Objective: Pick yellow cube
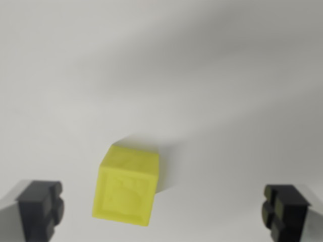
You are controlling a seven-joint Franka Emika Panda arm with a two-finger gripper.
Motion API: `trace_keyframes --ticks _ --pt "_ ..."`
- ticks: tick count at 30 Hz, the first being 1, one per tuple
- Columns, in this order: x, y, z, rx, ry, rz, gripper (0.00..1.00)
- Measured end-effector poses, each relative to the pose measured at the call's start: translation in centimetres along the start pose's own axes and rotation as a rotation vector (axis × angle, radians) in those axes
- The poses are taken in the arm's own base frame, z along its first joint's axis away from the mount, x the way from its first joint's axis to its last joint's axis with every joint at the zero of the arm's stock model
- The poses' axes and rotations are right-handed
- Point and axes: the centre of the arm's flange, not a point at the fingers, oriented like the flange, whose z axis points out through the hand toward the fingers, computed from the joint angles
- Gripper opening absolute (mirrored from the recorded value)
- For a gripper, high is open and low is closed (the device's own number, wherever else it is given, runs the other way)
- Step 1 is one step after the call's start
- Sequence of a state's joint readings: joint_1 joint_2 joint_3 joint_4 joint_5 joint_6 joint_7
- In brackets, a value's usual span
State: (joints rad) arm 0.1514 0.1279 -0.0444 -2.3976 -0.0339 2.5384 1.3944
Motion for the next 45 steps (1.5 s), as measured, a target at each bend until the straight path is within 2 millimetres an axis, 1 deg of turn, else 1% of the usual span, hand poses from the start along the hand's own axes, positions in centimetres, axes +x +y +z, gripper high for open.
trace_keyframes --ticks 37,41,45 --pt "-6.7 2.4 9.1 -0.01 -0.022 0.2 1.0" --pt "-7.3 2.6 9.7 -0.011 -0.023 0.219 1.0" --pt "-7.4 2.7 10.2 -0.011 -0.024 0.222 1.0"
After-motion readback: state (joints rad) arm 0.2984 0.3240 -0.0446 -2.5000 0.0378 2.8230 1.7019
